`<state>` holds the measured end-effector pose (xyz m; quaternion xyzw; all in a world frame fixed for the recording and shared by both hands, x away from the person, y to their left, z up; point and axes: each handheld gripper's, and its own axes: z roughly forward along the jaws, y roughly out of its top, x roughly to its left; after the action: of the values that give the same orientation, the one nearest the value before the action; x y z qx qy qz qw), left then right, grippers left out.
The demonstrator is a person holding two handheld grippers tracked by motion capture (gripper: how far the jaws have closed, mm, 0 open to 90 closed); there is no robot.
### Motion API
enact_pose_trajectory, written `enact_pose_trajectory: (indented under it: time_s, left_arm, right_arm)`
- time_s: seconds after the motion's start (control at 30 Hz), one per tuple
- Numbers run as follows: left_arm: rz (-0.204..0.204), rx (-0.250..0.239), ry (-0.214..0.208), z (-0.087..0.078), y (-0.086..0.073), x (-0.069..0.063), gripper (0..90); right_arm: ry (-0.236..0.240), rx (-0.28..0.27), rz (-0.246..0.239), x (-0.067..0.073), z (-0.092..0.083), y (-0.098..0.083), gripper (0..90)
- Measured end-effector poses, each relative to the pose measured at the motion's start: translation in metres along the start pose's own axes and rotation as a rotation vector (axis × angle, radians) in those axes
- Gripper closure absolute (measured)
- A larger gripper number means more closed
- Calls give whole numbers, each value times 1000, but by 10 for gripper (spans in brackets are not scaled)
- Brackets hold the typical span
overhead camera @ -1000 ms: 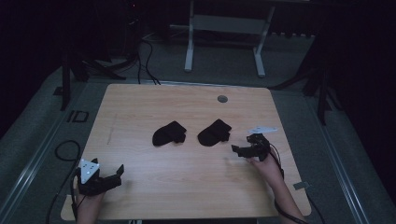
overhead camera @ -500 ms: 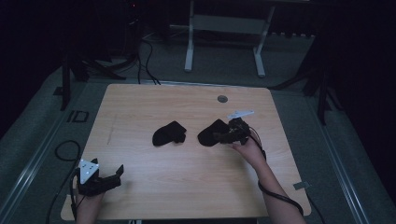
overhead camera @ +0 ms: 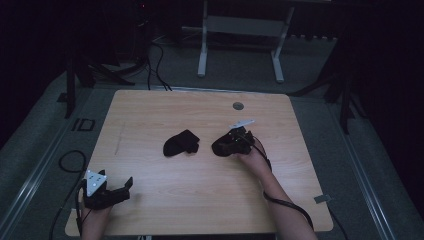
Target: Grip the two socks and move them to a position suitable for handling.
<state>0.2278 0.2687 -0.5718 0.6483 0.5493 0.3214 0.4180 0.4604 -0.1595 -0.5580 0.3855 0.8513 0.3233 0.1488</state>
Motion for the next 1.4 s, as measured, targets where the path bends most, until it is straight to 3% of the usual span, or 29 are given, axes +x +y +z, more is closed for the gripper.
enact_pose_trajectory:
  time_s: [0.07,0.1,0.37,0.43,0.53,0.57,0.63,0.67,0.77,0.9,1.17,1.27,1.4]
  left_arm:
    - [-2,-2,2,0,0,0,5]
    - [-5,-4,2,-1,0,0,5]
    - [-1,2,4,0,0,0,6]
    - [-1,3,4,0,0,0,5]
    - [-1,3,5,0,0,0,5]
    - [-1,3,4,0,0,0,6]
    - [-2,5,5,0,0,0,5]
    - [-2,5,5,0,0,0,5]
    - [0,3,5,0,0,0,5]
    - [-3,1,5,-1,0,0,5]
    - [-5,-4,-1,-1,1,-1,5]
    - [-1,-10,-6,-2,1,-2,5]
    - [3,-16,-12,-3,2,-3,5]
  right_arm:
    - [-6,-10,-8,2,2,-3,120]
    - [-36,-18,-45,6,2,-6,129]
    - [-54,-25,-24,9,1,-7,168]
    - [-74,-32,-13,10,-3,-7,351]
    - [-82,-31,-12,10,-4,-7,392]
    - [-101,-34,-14,13,-5,-7,557]
    - [-129,-33,-20,15,-6,-7,693]
    - [-144,-30,-30,16,-6,-7,717]
    - [-113,-19,10,17,-9,-4,755]
    - [-84,-43,10,24,-22,-2,773]
    - [-79,-78,-16,34,-45,-11,778]
    - [-80,-89,-11,42,-62,-23,778]
    - [-109,-114,-23,49,-88,-28,779]
